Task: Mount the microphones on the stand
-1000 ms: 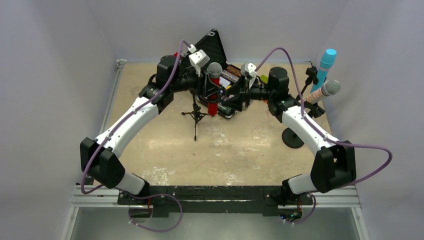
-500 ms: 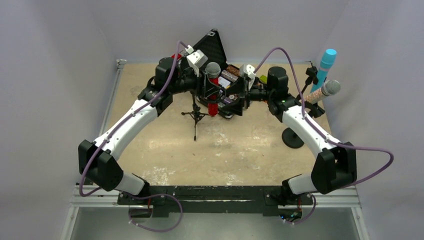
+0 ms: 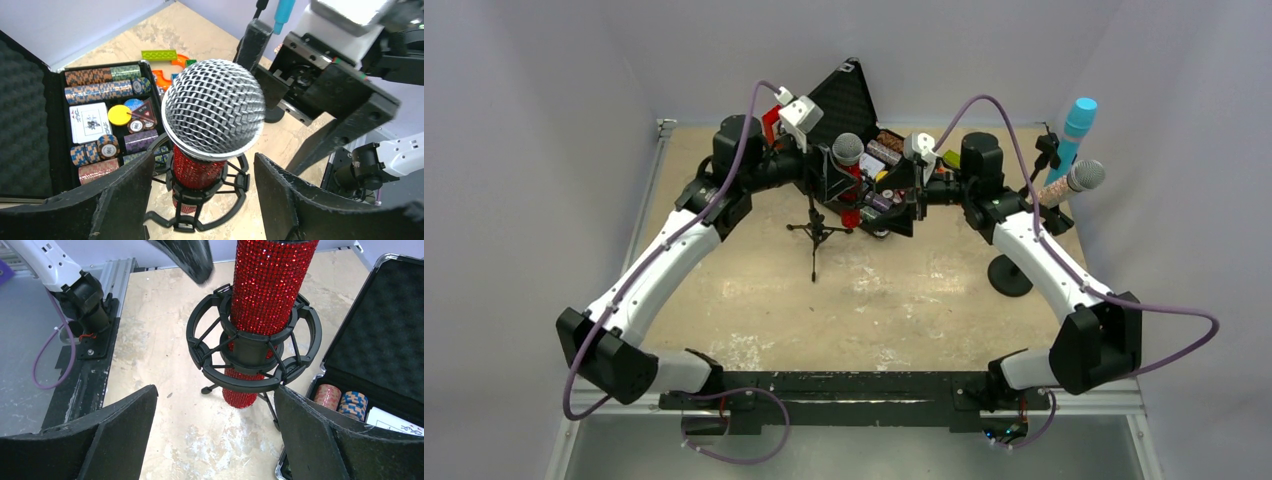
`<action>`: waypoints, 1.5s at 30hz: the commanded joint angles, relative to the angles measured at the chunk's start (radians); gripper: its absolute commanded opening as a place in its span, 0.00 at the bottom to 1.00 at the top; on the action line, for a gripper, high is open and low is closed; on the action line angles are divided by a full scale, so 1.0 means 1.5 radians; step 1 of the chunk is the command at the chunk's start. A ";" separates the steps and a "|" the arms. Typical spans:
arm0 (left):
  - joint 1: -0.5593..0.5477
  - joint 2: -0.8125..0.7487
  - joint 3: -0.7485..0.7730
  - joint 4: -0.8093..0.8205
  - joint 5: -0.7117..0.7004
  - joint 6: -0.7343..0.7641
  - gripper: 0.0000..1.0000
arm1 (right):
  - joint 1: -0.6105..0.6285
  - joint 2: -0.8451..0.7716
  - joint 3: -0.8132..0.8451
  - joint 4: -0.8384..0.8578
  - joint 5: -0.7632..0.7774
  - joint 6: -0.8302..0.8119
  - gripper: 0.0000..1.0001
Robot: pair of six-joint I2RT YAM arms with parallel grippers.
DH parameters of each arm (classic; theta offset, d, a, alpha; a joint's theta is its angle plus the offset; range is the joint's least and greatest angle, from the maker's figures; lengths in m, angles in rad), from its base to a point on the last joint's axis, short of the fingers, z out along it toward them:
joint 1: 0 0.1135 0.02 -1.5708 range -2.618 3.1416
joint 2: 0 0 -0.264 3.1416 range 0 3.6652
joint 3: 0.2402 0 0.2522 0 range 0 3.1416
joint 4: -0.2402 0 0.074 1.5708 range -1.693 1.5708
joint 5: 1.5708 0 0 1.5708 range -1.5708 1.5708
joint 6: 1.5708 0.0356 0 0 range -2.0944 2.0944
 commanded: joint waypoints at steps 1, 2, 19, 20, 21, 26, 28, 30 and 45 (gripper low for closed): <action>0.006 -0.064 0.013 0.005 -0.019 0.010 0.78 | 0.003 -0.031 0.042 -0.046 -0.025 -0.047 0.91; 0.007 -0.074 0.008 0.003 -0.025 0.018 0.79 | 0.002 -0.032 0.045 -0.055 -0.025 -0.054 0.91; 0.009 -0.281 -0.287 0.033 -0.213 0.112 0.92 | -0.024 -0.040 0.056 -0.160 0.042 -0.076 0.92; 0.009 -0.285 -0.314 0.047 -0.219 0.115 0.92 | -0.026 -0.043 0.056 -0.171 0.040 -0.084 0.92; 0.009 -0.285 -0.331 0.064 -0.224 0.117 0.92 | -0.027 -0.047 0.056 -0.182 0.036 -0.092 0.92; 0.020 -0.244 -0.384 0.193 -0.249 0.103 0.91 | -0.028 -0.063 0.059 -0.251 0.010 -0.149 0.92; 0.031 -0.205 -0.401 0.259 -0.244 0.085 0.90 | -0.027 -0.067 0.061 -0.289 -0.004 -0.186 0.91; 0.044 -0.166 -0.419 0.340 -0.221 0.076 0.89 | -0.028 -0.074 0.060 -0.325 -0.009 -0.218 0.91; 0.062 -0.006 -0.406 0.575 -0.191 0.073 0.31 | -0.028 -0.144 -0.011 -0.338 -0.050 -0.273 0.91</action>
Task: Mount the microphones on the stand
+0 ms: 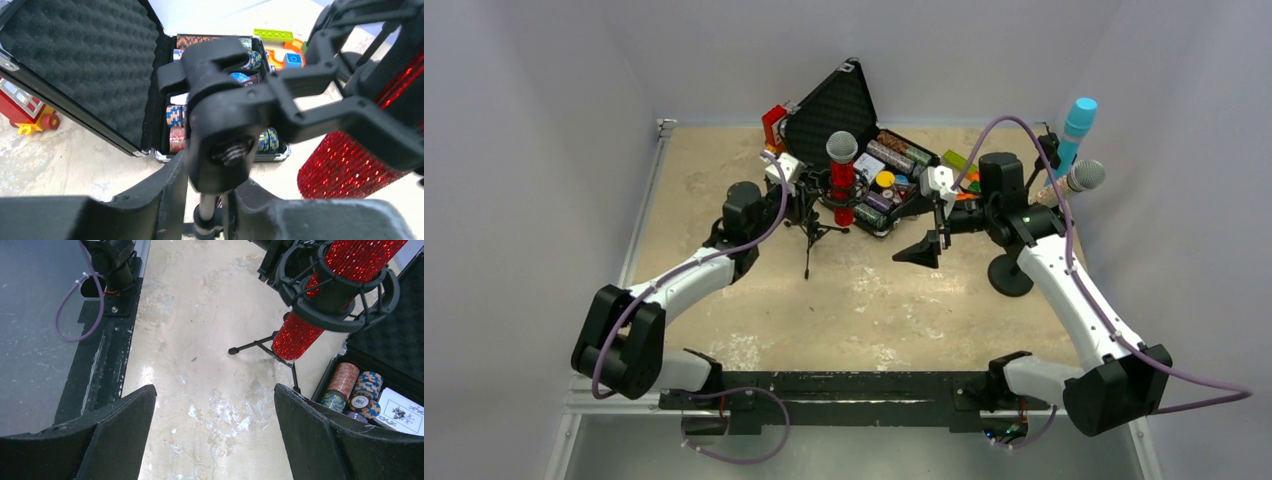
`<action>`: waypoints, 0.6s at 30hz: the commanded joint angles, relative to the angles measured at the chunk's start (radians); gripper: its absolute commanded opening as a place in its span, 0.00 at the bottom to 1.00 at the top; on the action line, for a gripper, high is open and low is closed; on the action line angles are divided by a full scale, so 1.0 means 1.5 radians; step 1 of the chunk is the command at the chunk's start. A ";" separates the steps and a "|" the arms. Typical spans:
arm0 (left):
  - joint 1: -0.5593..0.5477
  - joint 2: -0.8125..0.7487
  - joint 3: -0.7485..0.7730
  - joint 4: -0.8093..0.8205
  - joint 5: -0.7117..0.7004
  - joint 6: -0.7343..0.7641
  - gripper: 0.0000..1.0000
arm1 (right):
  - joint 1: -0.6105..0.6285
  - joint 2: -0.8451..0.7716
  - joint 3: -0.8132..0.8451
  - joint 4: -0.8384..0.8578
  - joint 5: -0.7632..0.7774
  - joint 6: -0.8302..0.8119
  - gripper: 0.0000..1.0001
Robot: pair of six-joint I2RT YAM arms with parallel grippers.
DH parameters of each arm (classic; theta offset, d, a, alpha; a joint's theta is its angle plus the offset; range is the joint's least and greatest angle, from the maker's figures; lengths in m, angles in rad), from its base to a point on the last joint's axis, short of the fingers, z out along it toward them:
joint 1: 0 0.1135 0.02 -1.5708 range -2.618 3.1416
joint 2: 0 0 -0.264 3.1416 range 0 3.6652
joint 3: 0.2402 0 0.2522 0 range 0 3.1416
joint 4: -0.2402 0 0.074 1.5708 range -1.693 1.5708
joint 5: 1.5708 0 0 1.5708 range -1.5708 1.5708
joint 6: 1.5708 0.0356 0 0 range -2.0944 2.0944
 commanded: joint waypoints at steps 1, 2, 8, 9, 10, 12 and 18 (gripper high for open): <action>0.007 -0.011 0.013 0.080 0.012 -0.008 0.21 | -0.001 -0.014 -0.015 0.008 -0.027 -0.013 0.91; 0.007 -0.020 0.006 0.078 0.014 -0.007 0.11 | -0.001 -0.015 -0.017 0.009 -0.029 -0.012 0.91; 0.017 -0.103 -0.018 0.026 -0.044 -0.018 0.00 | -0.001 -0.025 -0.033 0.012 -0.037 -0.018 0.91; 0.022 -0.121 -0.017 -0.006 -0.064 -0.021 0.00 | -0.001 -0.027 -0.037 0.012 -0.038 -0.021 0.91; 0.030 -0.140 -0.016 -0.028 -0.090 -0.024 0.00 | -0.001 -0.029 -0.041 0.015 -0.039 -0.022 0.91; 0.054 -0.169 -0.012 -0.061 -0.129 -0.029 0.00 | -0.001 -0.033 -0.050 0.020 -0.043 -0.022 0.91; 0.159 -0.156 0.043 -0.093 -0.215 -0.049 0.00 | -0.001 -0.031 -0.057 0.013 -0.058 -0.035 0.91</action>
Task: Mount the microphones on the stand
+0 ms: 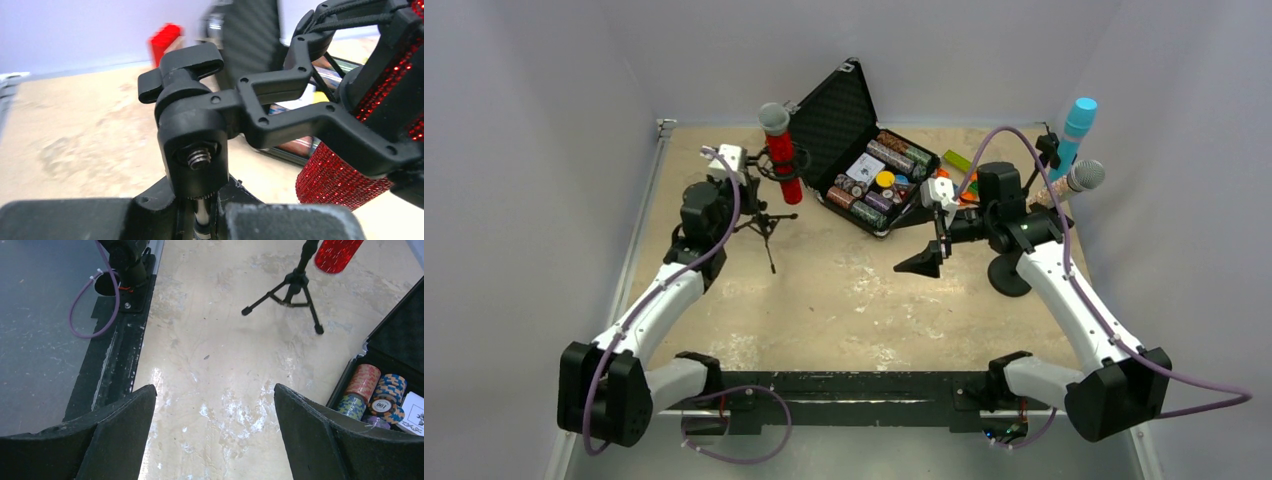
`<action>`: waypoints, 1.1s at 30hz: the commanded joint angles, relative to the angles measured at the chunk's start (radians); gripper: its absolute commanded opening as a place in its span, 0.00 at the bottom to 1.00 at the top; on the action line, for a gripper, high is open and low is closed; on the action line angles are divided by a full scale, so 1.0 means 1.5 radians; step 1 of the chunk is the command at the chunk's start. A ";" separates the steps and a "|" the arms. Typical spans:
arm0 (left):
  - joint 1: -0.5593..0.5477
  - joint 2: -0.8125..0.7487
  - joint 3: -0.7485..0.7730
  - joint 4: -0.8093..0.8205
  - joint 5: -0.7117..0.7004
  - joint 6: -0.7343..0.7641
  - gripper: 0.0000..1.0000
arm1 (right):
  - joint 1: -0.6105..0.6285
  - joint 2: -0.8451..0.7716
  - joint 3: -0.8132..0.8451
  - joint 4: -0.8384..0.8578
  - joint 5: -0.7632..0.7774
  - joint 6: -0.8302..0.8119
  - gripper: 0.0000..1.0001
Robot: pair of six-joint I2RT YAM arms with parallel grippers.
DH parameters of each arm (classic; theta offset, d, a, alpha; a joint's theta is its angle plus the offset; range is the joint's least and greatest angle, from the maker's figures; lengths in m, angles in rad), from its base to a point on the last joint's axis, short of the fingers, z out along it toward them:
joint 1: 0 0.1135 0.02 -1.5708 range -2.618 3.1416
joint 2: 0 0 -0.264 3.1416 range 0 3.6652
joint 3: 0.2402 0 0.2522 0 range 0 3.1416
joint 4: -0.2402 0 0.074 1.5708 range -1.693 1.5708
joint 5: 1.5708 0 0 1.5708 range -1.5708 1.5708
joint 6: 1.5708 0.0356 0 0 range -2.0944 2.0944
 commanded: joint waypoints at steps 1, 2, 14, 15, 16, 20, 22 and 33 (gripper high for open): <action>0.080 0.022 0.083 0.050 -0.085 -0.040 0.00 | -0.001 -0.013 -0.006 0.007 -0.028 -0.022 0.91; 0.097 0.044 0.103 0.060 -0.083 -0.043 0.00 | -0.001 -0.014 -0.007 0.007 -0.029 -0.023 0.91; 0.167 0.344 0.349 0.161 -0.118 -0.027 0.00 | -0.001 -0.014 -0.012 -0.001 -0.018 -0.039 0.91; 0.169 0.363 0.359 0.161 -0.120 -0.032 0.00 | -0.001 -0.012 -0.011 -0.004 -0.018 -0.041 0.91; 0.171 0.378 0.367 0.164 -0.119 -0.039 0.00 | -0.001 -0.011 -0.010 -0.006 -0.017 -0.043 0.91; 0.172 0.413 0.370 0.174 -0.118 -0.050 0.00 | -0.001 -0.005 -0.009 -0.013 -0.016 -0.048 0.91; 0.173 0.416 0.359 0.180 -0.113 -0.050 0.00 | -0.001 -0.002 -0.009 -0.013 -0.015 -0.050 0.91; 0.172 0.347 0.249 0.214 -0.085 -0.056 0.61 | -0.001 0.010 -0.005 -0.035 -0.007 -0.073 0.91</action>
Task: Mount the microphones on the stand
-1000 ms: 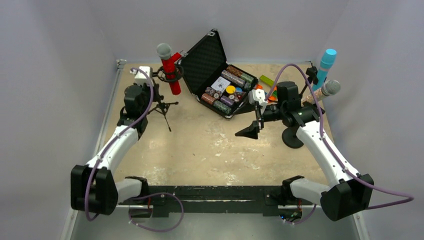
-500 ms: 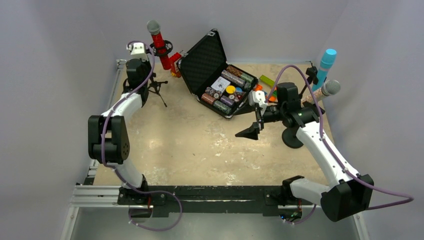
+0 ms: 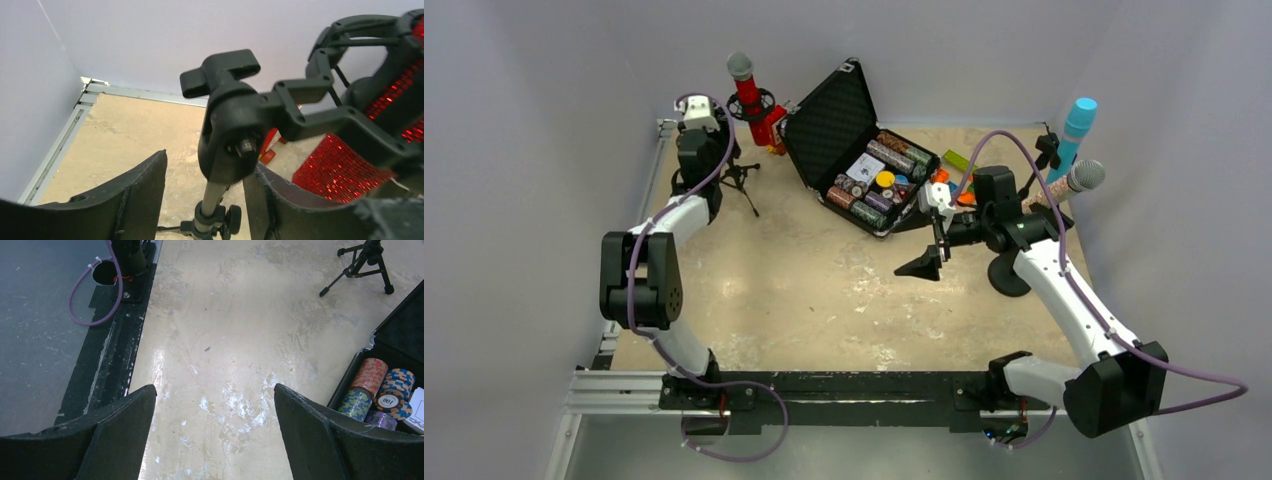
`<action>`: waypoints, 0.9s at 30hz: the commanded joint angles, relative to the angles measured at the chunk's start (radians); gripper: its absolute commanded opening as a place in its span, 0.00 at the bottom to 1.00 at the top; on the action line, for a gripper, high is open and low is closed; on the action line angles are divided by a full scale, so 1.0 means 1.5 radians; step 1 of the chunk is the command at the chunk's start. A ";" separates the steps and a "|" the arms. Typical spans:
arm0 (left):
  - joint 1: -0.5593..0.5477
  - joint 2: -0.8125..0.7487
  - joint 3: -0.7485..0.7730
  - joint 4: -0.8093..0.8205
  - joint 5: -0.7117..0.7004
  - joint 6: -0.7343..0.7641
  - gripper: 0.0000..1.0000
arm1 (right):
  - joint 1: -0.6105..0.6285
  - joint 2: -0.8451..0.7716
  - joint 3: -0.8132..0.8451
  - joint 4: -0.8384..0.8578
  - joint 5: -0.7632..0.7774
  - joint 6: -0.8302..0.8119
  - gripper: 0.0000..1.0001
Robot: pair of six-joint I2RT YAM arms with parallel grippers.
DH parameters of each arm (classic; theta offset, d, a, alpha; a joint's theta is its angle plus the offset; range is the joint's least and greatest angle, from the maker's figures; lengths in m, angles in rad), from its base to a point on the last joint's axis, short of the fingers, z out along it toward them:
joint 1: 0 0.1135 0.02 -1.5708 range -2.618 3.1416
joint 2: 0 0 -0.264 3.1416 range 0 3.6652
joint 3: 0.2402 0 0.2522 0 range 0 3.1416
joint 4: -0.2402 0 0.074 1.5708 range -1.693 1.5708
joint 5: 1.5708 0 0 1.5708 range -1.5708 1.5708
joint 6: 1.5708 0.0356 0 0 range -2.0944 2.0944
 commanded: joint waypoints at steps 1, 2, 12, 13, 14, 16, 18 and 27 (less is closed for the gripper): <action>0.004 -0.066 -0.030 0.056 0.023 -0.014 0.64 | -0.001 -0.004 0.009 -0.011 -0.005 -0.021 0.91; 0.004 -0.074 -0.036 0.052 0.025 -0.017 0.65 | -0.001 -0.004 0.010 -0.013 -0.004 -0.024 0.91; 0.004 -0.266 -0.118 -0.134 0.022 -0.092 0.81 | -0.004 -0.022 0.020 -0.042 0.018 -0.050 0.91; 0.004 -0.299 -0.125 -0.171 0.032 -0.114 0.84 | -0.004 -0.025 0.028 -0.053 0.023 -0.050 0.91; 0.004 -0.332 -0.132 -0.211 0.048 -0.138 0.89 | -0.004 -0.026 0.039 -0.070 0.029 -0.054 0.91; 0.004 -0.392 -0.134 -0.293 0.110 -0.178 0.94 | -0.004 -0.031 0.067 -0.123 0.037 -0.070 0.91; 0.004 -0.444 -0.121 -0.401 0.189 -0.205 0.96 | -0.004 -0.044 0.096 -0.174 0.070 -0.086 0.91; 0.004 -0.642 -0.082 -0.609 0.380 -0.263 0.99 | -0.022 -0.171 0.179 -0.192 0.188 0.055 0.97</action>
